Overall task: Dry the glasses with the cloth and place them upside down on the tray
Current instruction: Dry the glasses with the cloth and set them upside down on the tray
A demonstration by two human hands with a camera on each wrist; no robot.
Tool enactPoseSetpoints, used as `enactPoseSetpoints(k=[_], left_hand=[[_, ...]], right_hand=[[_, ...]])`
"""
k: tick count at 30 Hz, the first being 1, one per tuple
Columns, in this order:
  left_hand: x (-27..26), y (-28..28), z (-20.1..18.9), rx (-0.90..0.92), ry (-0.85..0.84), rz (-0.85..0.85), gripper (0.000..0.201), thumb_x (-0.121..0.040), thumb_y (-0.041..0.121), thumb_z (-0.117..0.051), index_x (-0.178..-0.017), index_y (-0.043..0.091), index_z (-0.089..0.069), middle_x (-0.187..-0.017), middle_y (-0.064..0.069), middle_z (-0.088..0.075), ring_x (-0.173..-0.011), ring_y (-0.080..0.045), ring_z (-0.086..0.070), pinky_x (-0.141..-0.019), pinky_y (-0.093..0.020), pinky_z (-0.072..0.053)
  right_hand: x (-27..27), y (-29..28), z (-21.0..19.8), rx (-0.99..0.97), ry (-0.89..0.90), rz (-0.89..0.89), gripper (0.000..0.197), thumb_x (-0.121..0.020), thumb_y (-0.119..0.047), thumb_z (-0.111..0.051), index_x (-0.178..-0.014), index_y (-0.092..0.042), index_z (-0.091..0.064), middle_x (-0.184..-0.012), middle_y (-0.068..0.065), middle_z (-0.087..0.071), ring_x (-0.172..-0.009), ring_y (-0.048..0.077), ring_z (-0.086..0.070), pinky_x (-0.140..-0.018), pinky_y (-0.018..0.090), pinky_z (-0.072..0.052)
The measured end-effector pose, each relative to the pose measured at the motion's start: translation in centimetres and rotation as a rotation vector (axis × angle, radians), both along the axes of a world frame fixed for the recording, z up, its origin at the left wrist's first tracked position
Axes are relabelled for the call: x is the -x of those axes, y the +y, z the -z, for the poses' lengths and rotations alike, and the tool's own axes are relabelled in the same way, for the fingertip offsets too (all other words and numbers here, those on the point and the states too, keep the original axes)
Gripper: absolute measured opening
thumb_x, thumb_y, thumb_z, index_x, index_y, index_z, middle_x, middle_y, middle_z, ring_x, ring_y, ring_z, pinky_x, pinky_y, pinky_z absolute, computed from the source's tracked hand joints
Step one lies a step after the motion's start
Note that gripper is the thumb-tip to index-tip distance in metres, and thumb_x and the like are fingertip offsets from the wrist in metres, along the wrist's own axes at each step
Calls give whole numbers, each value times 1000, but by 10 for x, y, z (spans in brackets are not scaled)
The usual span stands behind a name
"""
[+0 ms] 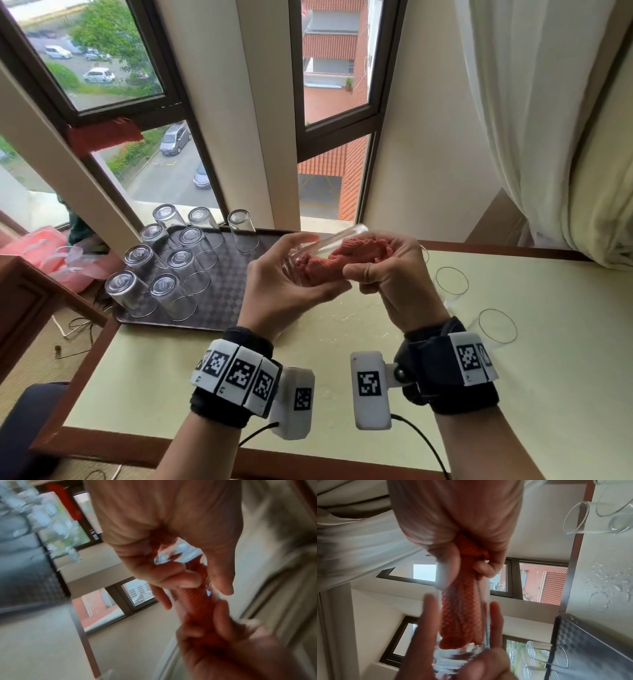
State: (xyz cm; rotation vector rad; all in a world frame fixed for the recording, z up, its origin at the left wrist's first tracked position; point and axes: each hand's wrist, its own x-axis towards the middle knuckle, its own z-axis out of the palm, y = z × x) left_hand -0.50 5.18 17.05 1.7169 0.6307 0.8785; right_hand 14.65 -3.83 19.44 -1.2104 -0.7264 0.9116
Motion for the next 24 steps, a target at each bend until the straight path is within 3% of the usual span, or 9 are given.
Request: enactPoseSetpoints(k=[3,6,10,14,16,18,20,22,24], left_hand=[[-1,1,1,366,-29,88,95,-41,54,-96,-119,11,-62,-93,-7,-75,-59,-15,-67,-51,-24,-57],[1,5,2,475,-72,85,84,-43,59,-93,-106,11,-68,-82,-7,-73,-45,-11,-55,-40,-19,-46],[6,4,-6,110,6,33,71,-54,37,-96,-114,14,-66,-98,-4,-75,-79,-15,-75,-63,-26,-61],[2,-1,-6,-175,45,24,72,-57,28,-94,-122,19,-64,-108,6,-73,-93,-6,-73,-79,-23,-60],[-1,-3,-6,-45,27,43,77,-54,32,-96,-122,18,-62,-109,3,-72,-93,-12,-74,-79,-30,-62],[-3,-2,-8,203,10,90,78,-51,33,-97,-118,19,-61,-105,-3,-73,-86,-20,-74,-72,-39,-63],[-4,0,-12,316,13,104,68,-57,32,-94,-115,19,-61,-95,-5,-73,-65,-17,-68,-57,-32,-60],[-3,3,-14,272,6,73,66,-62,27,-95,-116,12,-61,-94,-8,-73,-63,-14,-68,-56,-30,-59],[0,5,-15,148,4,35,73,-58,31,-94,-120,7,-63,-102,-8,-73,-80,-18,-75,-70,-37,-63]], right_hand=[[1,0,0,-23,134,56,42,-62,36,-51,-76,-1,-64,-66,6,-69,-66,19,-67,-49,24,-55],[0,1,-1,9,46,29,42,-65,35,-56,-79,-3,-65,-76,10,-69,-72,22,-66,-51,25,-56],[-3,-2,1,50,-6,-112,34,-58,7,-71,-88,-10,-70,-86,16,-67,-72,23,-62,-50,25,-51],[-12,0,1,25,128,-103,39,-51,10,-65,-89,-2,-67,-78,11,-68,-67,22,-63,-44,22,-50],[-13,3,0,4,110,-27,42,-45,17,-63,-85,1,-67,-73,11,-69,-65,25,-65,-43,24,-51],[-10,4,-1,-54,86,7,45,-53,30,-53,-71,-7,-72,-70,10,-72,-66,25,-70,-48,28,-56],[-7,2,-1,-72,11,12,57,-63,38,-39,-68,-9,-72,-70,7,-73,-68,22,-73,-52,28,-58],[-4,1,-3,-59,-110,-15,42,-68,36,-51,-83,0,-68,-77,8,-74,-73,20,-73,-55,27,-59],[-6,3,-1,-18,-160,-56,37,-65,21,-71,-99,8,-63,-87,18,-73,-78,25,-71,-57,28,-59]])
